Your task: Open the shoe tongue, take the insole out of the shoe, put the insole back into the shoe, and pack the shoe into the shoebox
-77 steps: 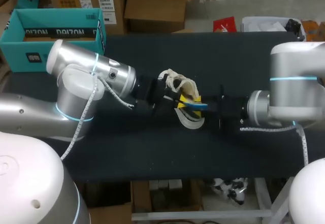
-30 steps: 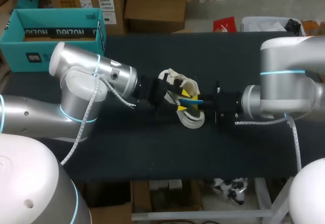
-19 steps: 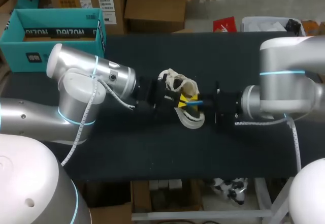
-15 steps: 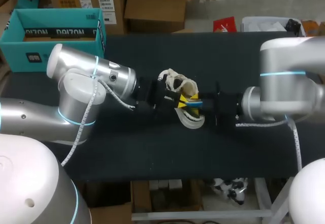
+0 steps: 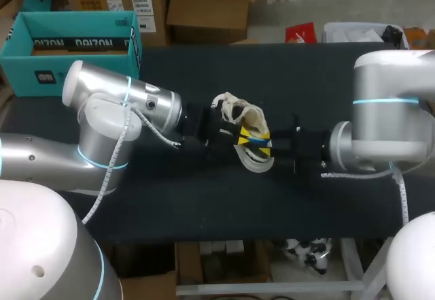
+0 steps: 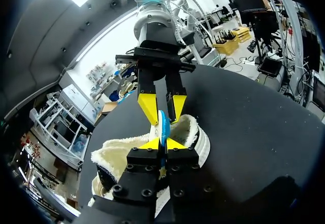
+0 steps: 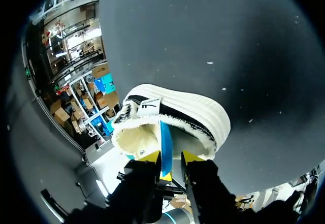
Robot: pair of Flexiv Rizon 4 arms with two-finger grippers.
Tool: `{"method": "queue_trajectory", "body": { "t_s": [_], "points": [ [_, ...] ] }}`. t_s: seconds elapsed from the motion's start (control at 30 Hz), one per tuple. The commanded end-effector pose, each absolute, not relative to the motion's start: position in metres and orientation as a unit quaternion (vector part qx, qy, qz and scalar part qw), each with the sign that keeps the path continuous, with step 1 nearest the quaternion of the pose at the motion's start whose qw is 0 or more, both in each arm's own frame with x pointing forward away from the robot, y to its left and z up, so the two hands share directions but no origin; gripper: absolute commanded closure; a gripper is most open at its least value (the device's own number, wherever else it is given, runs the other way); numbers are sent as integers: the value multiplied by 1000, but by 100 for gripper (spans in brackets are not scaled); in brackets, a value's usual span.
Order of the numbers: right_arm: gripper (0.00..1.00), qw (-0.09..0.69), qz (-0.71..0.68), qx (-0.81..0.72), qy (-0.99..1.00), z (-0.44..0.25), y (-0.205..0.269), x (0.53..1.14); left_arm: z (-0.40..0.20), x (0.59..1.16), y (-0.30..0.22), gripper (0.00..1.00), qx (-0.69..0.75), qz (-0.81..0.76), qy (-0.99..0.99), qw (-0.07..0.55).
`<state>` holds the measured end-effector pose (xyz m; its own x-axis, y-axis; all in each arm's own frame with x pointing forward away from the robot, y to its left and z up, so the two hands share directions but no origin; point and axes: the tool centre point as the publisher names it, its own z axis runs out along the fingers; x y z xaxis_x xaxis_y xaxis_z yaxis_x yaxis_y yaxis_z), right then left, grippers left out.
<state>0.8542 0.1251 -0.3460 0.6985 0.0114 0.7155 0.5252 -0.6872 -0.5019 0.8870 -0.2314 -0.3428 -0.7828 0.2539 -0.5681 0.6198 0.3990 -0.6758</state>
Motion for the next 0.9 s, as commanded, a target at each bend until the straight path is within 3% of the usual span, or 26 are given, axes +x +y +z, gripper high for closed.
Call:
{"method": "queue_trajectory", "body": {
  "t_s": [0.03, 0.1, 0.2, 0.6, 0.63, 0.7, 0.77, 0.9],
  "points": [
    [72, 361, -358, -846, -158, -345, 126, 852, -345, 890, -233, 100, 267, -478, 815, 191],
    [78, 363, -357, -846, -159, -346, 128, 853, -345, 890, -233, 100, 266, -478, 815, 191],
    [100, 367, -355, -845, -161, -348, 130, 857, -346, 891, -233, 100, 266, -478, 815, 190],
    [100, 370, -347, -846, -162, -355, 130, 871, -349, 894, -234, 99, 263, -476, 819, 184],
    [100, 370, -346, -847, -162, -356, 130, 873, -350, 895, -234, 93, 262, -475, 820, 182],
    [100, 371, -342, -848, -161, -359, 130, 877, -351, 896, -234, 68, 260, -474, 822, 180],
    [100, 371, -339, -850, -159, -361, 130, 879, -351, 896, -234, 55, 258, -478, 821, 177],
    [100, 372, -334, -852, -156, -366, 131, 881, -347, 891, -229, 48, 260, -485, 817, 172]
  ]
}}
